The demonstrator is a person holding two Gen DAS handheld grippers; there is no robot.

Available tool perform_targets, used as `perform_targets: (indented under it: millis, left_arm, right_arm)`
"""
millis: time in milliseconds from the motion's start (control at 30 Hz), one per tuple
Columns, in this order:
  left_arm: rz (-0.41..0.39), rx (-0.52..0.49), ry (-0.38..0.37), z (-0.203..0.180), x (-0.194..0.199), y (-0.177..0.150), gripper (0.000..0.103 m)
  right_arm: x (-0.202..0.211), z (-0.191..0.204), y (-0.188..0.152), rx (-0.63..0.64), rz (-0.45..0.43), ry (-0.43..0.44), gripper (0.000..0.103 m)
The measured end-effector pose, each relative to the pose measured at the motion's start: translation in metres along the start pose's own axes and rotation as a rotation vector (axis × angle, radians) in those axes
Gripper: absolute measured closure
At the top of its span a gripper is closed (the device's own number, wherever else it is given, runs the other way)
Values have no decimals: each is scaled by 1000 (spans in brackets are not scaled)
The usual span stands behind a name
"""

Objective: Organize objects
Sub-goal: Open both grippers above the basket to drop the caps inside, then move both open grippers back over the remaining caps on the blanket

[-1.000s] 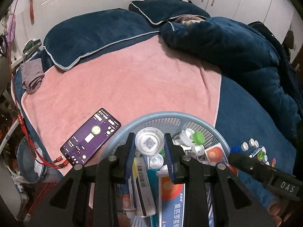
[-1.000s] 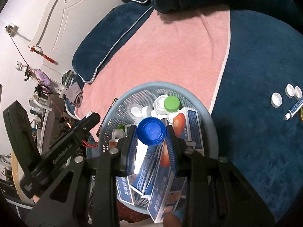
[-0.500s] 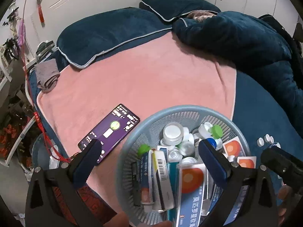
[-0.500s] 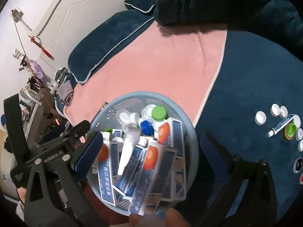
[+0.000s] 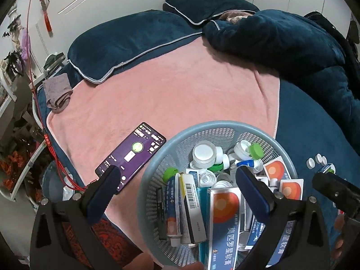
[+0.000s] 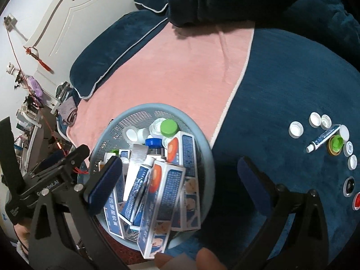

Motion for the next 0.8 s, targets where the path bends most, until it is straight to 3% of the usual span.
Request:
perform_targets:
  millis: [800]
  left_arm:
    - [-3,-50,-5,-34,10,-2,1]
  right_arm:
    - [18,-29,-8,-15,-11,-40,0]
Point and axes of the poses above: each gripper's, at about its wrist camera, not at the fingertips, and x roughly against the way its jaws point, z to its left, y to its top, the point moved 4 cm from there along -x, roughly the way its jaws point, and after that the axes turned 2 degrees about -y, right-handed, at the moved point
